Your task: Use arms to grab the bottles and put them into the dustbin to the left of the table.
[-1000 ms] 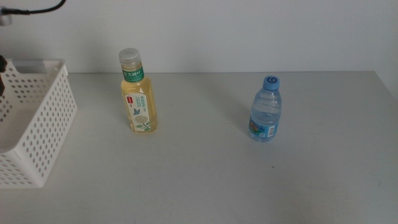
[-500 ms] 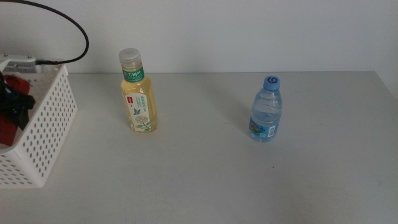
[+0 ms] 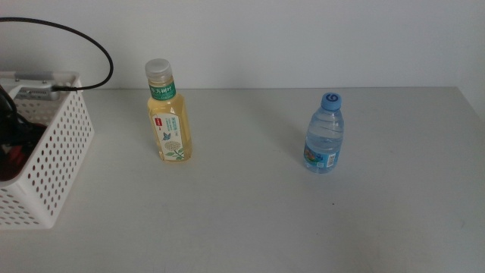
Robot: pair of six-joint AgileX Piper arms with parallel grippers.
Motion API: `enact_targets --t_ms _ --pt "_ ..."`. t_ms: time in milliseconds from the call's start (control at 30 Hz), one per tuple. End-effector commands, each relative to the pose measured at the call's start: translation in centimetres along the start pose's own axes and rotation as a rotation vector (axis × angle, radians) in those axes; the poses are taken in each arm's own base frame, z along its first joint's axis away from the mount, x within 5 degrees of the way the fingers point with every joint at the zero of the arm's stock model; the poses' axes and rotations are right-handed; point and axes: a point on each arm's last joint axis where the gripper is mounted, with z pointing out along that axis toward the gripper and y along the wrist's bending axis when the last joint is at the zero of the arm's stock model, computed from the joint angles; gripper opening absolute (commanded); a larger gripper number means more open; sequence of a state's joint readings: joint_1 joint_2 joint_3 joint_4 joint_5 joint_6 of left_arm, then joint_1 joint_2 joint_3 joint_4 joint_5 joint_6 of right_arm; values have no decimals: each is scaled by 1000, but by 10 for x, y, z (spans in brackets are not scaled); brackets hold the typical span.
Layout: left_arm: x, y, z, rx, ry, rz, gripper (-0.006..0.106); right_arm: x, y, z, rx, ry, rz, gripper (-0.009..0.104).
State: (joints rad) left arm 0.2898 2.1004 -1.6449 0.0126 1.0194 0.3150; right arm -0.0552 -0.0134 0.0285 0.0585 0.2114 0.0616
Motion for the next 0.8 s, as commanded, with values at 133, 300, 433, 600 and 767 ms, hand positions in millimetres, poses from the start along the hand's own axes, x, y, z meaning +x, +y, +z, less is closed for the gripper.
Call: enact_targets --t_ms 133,300,433,600,767 --pt "-7 4 -37 -38 -109 0 94 -11 1 -3 -2 -106 -17 94" --pt "-4 0 -59 -21 -102 -18 94 -11 1 -3 -2 -106 -17 94" --pt "-3 -6 -97 32 -171 -93 94 -11 1 -3 -2 -106 -17 94" --pt "11 -20 -162 34 -329 -104 94 -11 1 -3 -2 -106 -17 94" --pt "36 -55 -206 55 -413 -71 94 -11 1 -3 -2 -106 -17 94"
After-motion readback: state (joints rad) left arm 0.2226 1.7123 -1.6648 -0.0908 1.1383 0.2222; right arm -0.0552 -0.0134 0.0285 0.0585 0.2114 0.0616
